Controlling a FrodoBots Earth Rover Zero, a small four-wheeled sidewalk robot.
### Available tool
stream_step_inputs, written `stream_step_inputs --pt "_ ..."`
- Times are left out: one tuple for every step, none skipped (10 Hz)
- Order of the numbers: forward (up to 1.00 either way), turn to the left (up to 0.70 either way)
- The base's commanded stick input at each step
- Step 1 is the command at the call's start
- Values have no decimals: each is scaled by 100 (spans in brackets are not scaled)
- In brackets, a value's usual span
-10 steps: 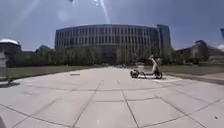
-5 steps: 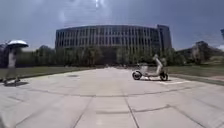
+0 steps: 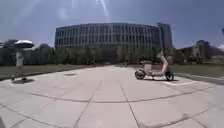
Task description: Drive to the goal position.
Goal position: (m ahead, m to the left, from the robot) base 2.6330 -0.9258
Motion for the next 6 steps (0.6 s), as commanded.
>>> stream_step_inputs --pt "76 -2" --pt "76 -2" --pt "76 -2" --pt "76 -2" --pt "76 -2" --pt "76 -2"
